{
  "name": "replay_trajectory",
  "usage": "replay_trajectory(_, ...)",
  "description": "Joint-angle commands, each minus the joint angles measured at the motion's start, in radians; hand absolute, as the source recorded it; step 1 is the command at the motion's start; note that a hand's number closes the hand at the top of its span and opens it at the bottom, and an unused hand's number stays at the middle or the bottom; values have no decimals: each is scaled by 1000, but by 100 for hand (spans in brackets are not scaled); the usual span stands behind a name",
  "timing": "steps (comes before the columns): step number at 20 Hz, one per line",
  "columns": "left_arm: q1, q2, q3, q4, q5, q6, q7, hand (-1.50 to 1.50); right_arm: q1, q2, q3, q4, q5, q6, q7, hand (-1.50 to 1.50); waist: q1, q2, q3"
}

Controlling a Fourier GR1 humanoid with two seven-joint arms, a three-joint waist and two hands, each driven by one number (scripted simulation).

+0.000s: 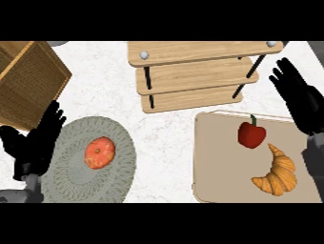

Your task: Pick the croissant from the tray and place it in the tiered shelf

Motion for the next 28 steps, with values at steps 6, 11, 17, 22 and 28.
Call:
replay_trajectory(6,-60,60,-41,-53,-126,-14,-117,0,238,-104,-264,-86,108,-369,-15,-150,-121,-13,9)
replay_trajectory(11,-31,54,-41,-54,-103,-29,-113,0,408,-127,-304,57,293,-587,-38,150,-140,22,0)
replay_trajectory(17,-56,28,-90,-19,-117,-65,-138,0,532,248,-419,-150,259,-919,-371,-150,-67,3,11)
replay_trajectory(22,-86,-38,-157,-7,-178,-48,-156,0,741,312,-351,-410,189,-713,-401,-150,-9,7,11)
replay_trajectory(28,-134,-66,-168,64,-199,-47,-170,0,945,231,-117,-654,456,-752,-80,-150,6,16,7)
